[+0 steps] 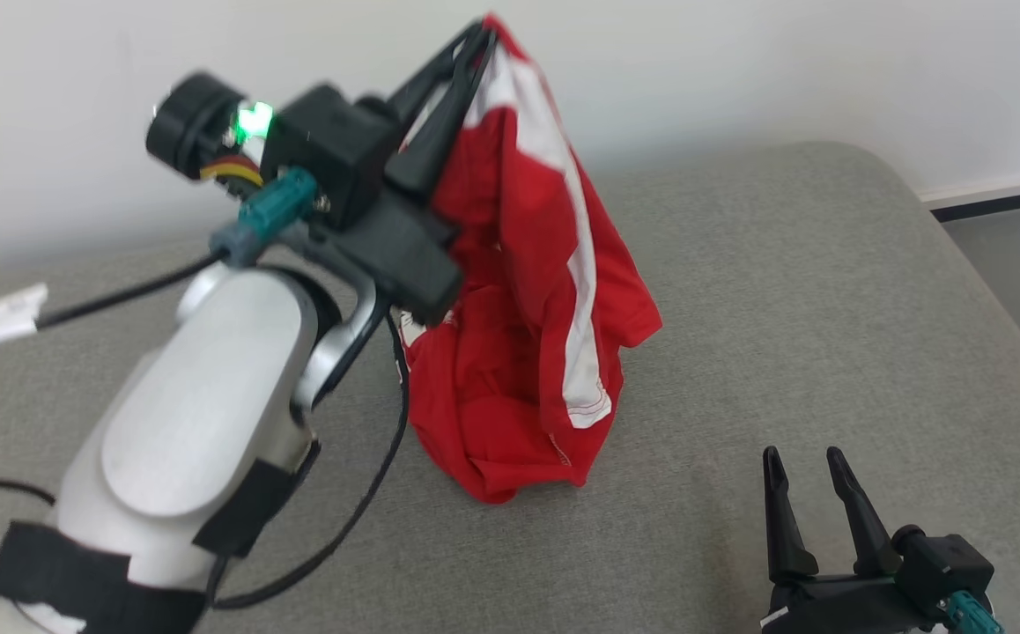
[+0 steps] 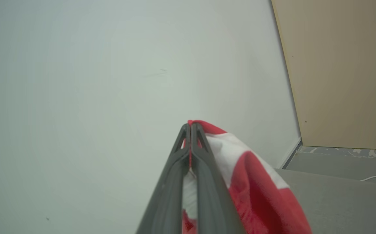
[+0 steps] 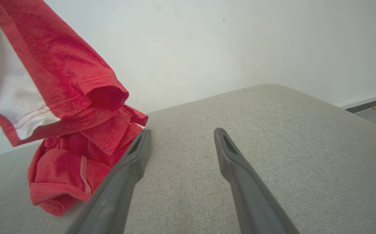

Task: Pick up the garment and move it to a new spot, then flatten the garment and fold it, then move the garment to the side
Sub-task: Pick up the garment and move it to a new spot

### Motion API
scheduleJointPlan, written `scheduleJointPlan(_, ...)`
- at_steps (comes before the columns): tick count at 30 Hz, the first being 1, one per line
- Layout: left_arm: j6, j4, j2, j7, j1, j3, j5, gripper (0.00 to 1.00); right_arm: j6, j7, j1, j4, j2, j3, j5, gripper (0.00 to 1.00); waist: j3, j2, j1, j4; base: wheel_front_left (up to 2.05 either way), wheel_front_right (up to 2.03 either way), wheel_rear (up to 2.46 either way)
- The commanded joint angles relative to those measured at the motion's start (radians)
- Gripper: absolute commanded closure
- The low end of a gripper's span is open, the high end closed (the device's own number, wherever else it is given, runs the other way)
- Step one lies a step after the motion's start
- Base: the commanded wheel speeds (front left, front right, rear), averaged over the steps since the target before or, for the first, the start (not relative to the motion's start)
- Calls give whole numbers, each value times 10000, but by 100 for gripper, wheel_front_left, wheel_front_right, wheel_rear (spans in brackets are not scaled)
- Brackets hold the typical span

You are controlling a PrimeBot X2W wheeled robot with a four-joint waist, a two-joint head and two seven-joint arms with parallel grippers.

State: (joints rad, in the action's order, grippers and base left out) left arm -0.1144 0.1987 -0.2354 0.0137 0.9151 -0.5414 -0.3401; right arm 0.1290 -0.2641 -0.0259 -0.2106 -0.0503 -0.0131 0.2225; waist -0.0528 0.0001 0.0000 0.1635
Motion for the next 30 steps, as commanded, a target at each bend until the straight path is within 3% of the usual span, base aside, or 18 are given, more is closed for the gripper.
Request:
scheduleJointPlan(1,-34,4,75,37,379,-9,-39,100,34,-9,136,-15,1,-23,26,0,64,-1,0,173,0,0,0)
scheduleJointPlan(10,-69,426,249,-165,2183,219,-306,100,34,-7,243,-23,2,-48,66,0,153,-1,0,434,0,0,0)
scheduleJointPlan(17,-86,622,275,-305,2564,265,-477,100,34,-8,299,-19,3,-109,116,0,127,-1,0,292,0,0,0)
scheduleJointPlan(23,-7,677,155,-368,2466,295,-543,100,34,-7,182,152,-1,-202,6,0,-97,-1,0,-248,0,0,0)
scheduleJointPlan(30,200,654,-669,-433,2215,760,-517,100,34,-7,0,610,6,-449,-247,0,-675,-1,0,-1452,0,0,0)
